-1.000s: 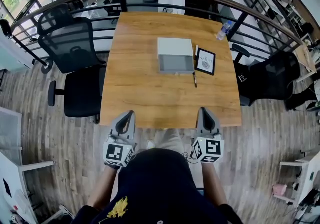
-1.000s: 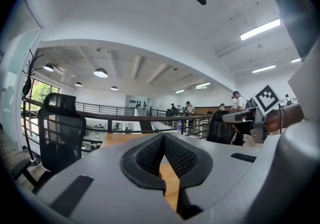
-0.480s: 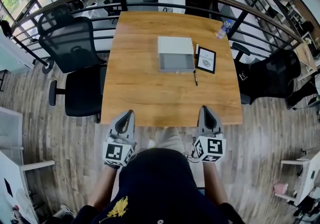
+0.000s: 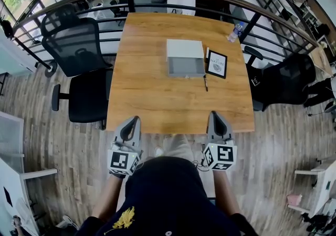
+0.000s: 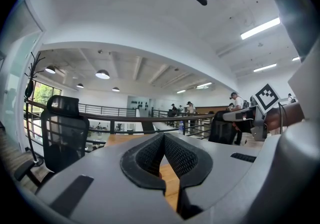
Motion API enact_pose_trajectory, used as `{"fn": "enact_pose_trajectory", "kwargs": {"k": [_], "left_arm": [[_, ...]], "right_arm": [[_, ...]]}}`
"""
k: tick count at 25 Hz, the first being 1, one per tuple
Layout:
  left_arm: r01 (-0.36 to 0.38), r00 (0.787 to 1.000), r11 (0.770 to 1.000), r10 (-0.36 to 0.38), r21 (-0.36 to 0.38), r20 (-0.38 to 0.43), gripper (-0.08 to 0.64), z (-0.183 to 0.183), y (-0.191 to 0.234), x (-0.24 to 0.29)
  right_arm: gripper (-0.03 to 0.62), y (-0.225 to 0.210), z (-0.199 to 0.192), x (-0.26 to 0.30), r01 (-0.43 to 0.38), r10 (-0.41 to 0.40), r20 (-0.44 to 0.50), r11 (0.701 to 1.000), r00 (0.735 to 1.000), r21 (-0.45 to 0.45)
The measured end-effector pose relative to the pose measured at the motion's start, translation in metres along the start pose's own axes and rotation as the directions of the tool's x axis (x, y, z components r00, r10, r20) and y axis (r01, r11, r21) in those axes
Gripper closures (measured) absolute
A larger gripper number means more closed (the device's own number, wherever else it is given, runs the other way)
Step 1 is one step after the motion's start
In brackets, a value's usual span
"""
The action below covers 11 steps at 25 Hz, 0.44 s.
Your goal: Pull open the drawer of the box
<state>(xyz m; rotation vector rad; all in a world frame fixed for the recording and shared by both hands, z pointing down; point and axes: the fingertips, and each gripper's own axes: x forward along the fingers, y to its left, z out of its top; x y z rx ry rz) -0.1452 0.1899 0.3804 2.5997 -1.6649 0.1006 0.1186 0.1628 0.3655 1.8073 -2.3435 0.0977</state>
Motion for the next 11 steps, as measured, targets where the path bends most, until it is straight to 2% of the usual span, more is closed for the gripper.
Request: {"fn": "enact_pose_trajectory", "kwargs": {"k": [6, 11], "left_arm": [[-0.006, 1.000, 1.000, 0.006, 0.029, -0.002, 0.543, -0.0026, 0.0005, 0.0031], [0.018, 1.000, 1.000, -0.018, 0.021, 0.007, 0.543, -0.0033, -0.0041, 0.0052]], "right_arm": [[0.595, -0.0007, -0.0038, 0.0013, 0.003, -0.003, -0.008, 1.000, 1.000, 0.005], [0.595, -0.0043, -0.0095, 0.0006, 0.007, -0.007, -0.023, 1.000, 1.000, 0.008]]}}
